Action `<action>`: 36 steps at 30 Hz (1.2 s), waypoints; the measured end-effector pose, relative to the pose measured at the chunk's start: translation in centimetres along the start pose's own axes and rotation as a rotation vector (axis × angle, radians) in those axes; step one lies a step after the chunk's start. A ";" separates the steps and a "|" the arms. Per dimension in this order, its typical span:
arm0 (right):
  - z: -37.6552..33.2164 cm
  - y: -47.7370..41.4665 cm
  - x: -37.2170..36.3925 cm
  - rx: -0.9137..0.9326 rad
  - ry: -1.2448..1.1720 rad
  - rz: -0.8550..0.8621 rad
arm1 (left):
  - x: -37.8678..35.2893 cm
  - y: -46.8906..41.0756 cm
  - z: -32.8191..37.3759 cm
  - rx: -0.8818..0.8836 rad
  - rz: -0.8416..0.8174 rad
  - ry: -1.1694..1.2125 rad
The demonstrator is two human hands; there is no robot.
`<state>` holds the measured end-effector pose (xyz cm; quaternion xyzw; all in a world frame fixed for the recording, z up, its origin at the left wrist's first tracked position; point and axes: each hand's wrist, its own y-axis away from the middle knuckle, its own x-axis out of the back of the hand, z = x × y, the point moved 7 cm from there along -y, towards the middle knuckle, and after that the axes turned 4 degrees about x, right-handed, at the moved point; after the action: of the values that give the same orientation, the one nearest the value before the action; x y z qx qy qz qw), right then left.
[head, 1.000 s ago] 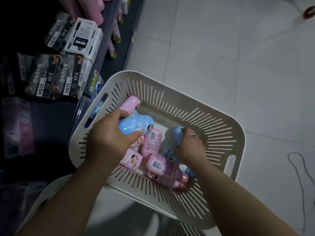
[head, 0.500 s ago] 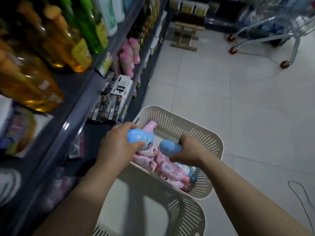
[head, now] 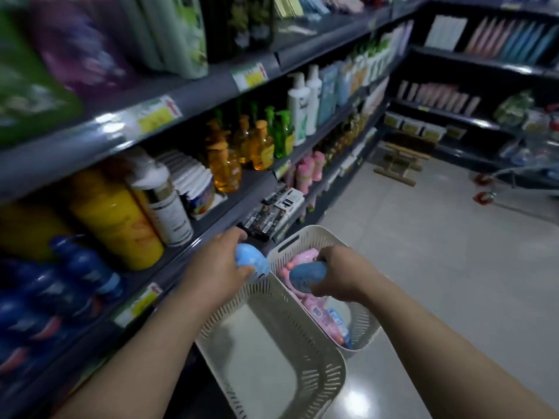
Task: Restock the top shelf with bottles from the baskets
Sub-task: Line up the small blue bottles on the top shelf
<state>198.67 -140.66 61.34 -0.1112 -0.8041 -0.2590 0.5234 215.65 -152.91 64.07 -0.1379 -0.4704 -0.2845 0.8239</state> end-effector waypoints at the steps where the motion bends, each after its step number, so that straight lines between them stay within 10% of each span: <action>1: -1.3 1.3 1.1 0.048 0.013 0.033 | 1.6 1.7 0.1 0.022 0.032 -0.005; 21: -37.1 21.6 13.4 0.851 0.047 0.295 | 35.0 29.5 -6.7 0.311 0.687 -0.055; 36: -63.6 27.7 8.3 1.092 -0.059 0.215 | 51.9 43.3 -25.7 0.508 0.815 -0.195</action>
<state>257.45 -152.02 97.33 0.0876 -0.8198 0.2535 0.5059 279.99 -148.60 96.74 -0.1316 -0.5077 0.1993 0.8278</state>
